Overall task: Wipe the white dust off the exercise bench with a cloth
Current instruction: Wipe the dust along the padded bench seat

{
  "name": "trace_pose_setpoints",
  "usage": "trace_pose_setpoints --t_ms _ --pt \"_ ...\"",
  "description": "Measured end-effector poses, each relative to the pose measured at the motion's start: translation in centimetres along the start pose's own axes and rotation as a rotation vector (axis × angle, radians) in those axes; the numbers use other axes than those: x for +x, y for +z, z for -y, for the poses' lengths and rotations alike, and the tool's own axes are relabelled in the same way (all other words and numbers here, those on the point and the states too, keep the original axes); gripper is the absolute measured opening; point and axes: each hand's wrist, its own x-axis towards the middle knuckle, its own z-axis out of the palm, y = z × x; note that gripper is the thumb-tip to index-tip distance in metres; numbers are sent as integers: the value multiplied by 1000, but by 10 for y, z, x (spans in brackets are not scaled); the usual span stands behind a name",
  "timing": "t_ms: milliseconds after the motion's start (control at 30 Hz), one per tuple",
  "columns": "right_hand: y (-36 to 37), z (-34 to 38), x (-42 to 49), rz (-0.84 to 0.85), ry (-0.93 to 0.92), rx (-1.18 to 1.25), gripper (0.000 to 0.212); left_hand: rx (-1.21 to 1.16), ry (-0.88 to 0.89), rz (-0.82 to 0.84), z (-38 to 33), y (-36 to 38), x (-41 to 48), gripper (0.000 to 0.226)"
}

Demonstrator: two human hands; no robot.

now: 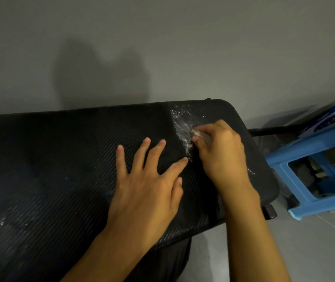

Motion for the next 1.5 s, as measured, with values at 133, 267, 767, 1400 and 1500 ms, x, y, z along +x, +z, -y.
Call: trace_pose_setpoints --t_ms 133,267,767,1400,1500 --pt "5 6 -6 75 -111 88 20 0 -8 7 0 0 0 46" --pt "-7 -5 -13 101 -13 111 20 -15 -8 6 0 0 0 45" --pt "-34 -37 -72 306 -260 -21 53 -30 5 40 2 -1 0 47" --pt "-3 -3 -18 55 -211 -77 18 -20 -8 21 2 -1 0 53" --pt "4 5 -3 76 -259 -85 17 -24 -11 27 1 -2 -1 53"
